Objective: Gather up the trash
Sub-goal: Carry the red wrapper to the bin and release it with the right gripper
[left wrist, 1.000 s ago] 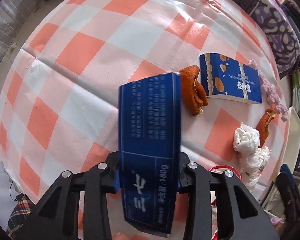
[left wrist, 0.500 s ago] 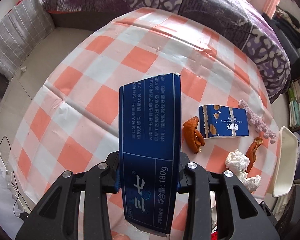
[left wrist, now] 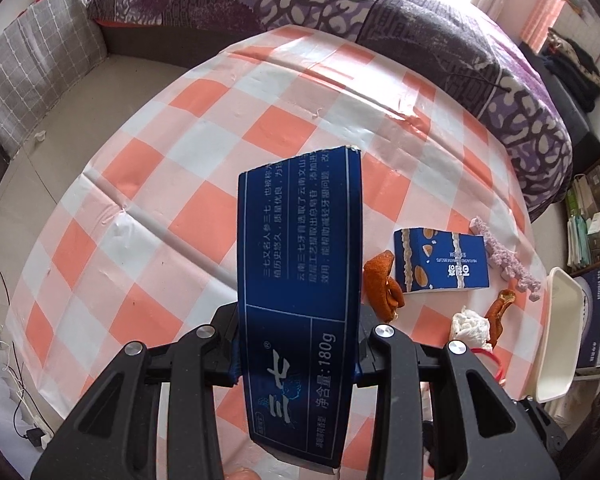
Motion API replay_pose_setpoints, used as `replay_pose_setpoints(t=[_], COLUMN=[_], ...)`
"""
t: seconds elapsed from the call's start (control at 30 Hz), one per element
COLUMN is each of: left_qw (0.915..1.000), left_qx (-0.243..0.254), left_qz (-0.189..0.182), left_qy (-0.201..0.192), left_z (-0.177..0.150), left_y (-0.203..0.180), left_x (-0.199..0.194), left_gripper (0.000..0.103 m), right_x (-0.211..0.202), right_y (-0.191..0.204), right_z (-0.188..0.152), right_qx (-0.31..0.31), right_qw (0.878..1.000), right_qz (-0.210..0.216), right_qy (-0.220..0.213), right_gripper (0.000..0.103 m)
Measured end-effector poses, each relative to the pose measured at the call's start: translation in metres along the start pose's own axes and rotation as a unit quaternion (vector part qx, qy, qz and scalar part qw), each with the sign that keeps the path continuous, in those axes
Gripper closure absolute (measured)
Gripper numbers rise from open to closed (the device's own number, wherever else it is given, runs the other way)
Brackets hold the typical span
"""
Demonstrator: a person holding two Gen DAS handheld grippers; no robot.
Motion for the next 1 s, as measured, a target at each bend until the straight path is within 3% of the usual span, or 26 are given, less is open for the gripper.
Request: replay_pose_setpoints(t=[0.2, 0.43, 0.7, 1.0], left_qw=[0.9976, 0.9885, 0.9806, 0.9787], left_qx=[0.005, 0.016, 0.040, 0.070], left_qz=[-0.006, -0.015, -0.019, -0.047], left_qy=[-0.069, -0.150, -0.191, -0.187], left_z=[0.008, 0.013, 0.006, -0.005], left_y=[-0.013, -0.038, -0.075, -0.130], left_x=[-0.025, -0.058, -0.071, -0.070], left_gripper=[0.066, 0.066, 0.066, 0.066], right_x=[-0.039, -0.077, -0.099, -0.128], right_y=[-0.019, -0.049, -0.084, -0.118], right_z=[0.026, 0.043, 0.048, 0.040], right_qx=[0.011, 0.040, 0.083, 0.103], right_qw=[0.995, 0.977, 0.959, 0.936], right_qz=[-0.039, -0.102, -0.163, -0.237], right_qy=[-0.094, -0.183, -0.215, -0.241], right_gripper=[0.046, 0.046, 0.046, 0.046])
Point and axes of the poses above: each gripper's, at about its wrist camera, not at the fingertips, and x roughly the way its jaws point, y to its left, z to its top, the point moved 3 cm from there along x, roughly the way its jaws point, and after that the axes turned 4 degrees about -x, right-handed, at the moved point
